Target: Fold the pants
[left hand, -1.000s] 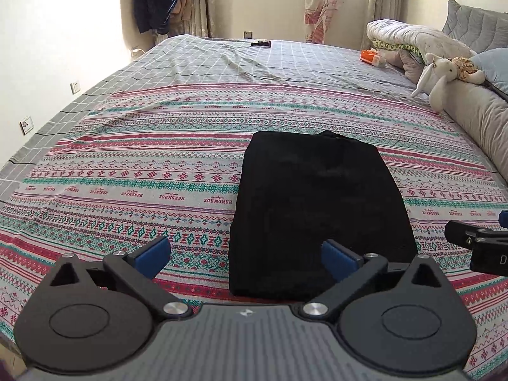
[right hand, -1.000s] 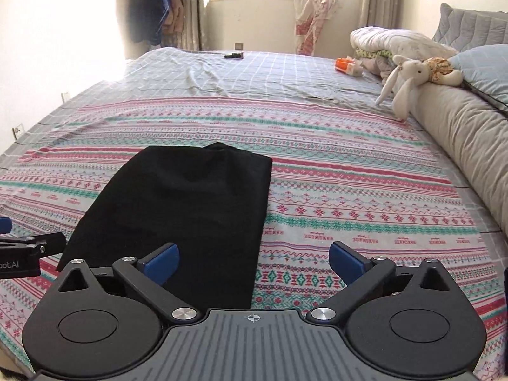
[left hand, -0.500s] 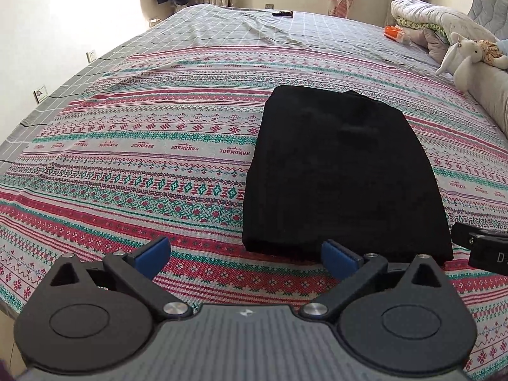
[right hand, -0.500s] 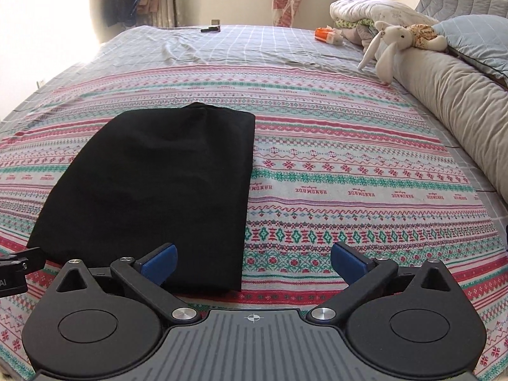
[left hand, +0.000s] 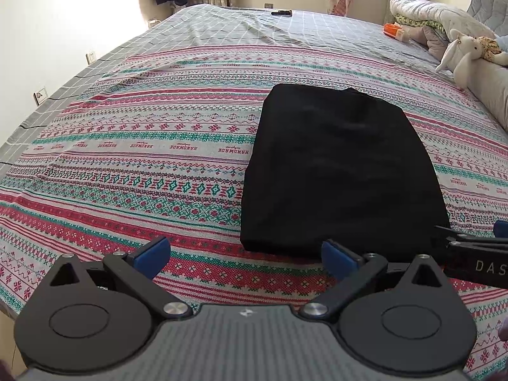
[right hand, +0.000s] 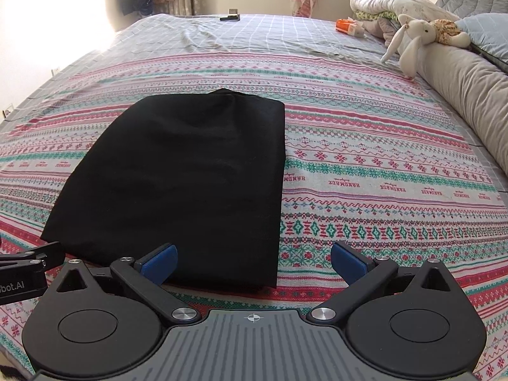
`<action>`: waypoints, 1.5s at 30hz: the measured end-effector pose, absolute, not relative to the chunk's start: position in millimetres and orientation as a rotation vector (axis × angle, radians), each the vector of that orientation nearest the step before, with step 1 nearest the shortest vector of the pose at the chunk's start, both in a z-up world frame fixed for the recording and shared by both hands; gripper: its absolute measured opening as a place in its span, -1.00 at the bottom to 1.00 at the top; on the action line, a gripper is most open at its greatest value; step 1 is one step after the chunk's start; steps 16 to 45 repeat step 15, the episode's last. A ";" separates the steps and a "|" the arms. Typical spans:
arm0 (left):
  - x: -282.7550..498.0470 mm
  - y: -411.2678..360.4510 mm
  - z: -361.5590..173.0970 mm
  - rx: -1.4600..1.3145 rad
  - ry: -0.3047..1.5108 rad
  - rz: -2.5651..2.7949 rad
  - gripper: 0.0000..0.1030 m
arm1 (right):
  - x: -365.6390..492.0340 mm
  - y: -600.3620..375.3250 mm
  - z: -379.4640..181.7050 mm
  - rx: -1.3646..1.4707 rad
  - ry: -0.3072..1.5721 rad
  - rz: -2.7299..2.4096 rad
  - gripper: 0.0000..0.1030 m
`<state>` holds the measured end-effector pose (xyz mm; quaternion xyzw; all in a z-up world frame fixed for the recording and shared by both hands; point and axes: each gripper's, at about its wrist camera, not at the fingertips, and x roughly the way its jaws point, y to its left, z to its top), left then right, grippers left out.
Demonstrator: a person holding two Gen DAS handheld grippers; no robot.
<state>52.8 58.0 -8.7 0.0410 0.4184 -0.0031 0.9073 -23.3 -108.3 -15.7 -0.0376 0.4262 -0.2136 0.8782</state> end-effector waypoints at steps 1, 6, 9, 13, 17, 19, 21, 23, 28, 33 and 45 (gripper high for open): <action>52.6 57.5 -8.7 0.086 0.862 -0.007 1.00 | -23.6 -108.3 -16.1 -0.078 0.890 -0.445 1.00; 52.4 55.4 -9.0 0.090 0.861 -0.007 1.00 | -25.6 -110.1 -15.1 -0.073 0.888 -0.450 1.00; 52.3 55.3 -9.1 0.089 0.861 -0.007 1.00 | -26.2 -112.4 -14.4 -0.065 0.885 -0.459 1.00; 52.0 54.7 -9.6 0.098 0.854 -0.001 1.00 | -27.0 -113.7 -14.3 -0.056 0.887 -0.461 1.00; 51.9 54.1 -9.6 0.099 0.852 -0.006 1.00 | -26.7 -113.2 -14.8 -0.058 0.888 -0.460 1.00; 51.9 54.1 -9.6 0.099 0.852 -0.006 1.00 | -26.7 -113.2 -14.8 -0.058 0.888 -0.460 1.00; 51.9 54.1 -9.6 0.099 0.852 -0.006 1.00 | -26.7 -113.2 -14.8 -0.058 0.888 -0.460 1.00; 51.9 54.1 -9.6 0.099 0.852 -0.006 1.00 | -26.7 -113.2 -14.8 -0.058 0.888 -0.460 1.00; 51.9 54.1 -9.6 0.099 0.852 -0.006 1.00 | -26.7 -113.2 -14.8 -0.058 0.888 -0.460 1.00; 51.9 54.1 -9.6 0.099 0.852 -0.006 1.00 | -26.7 -113.2 -14.8 -0.058 0.888 -0.460 1.00; 51.9 54.1 -9.6 0.099 0.852 -0.006 1.00 | -26.7 -113.2 -14.8 -0.058 0.888 -0.460 1.00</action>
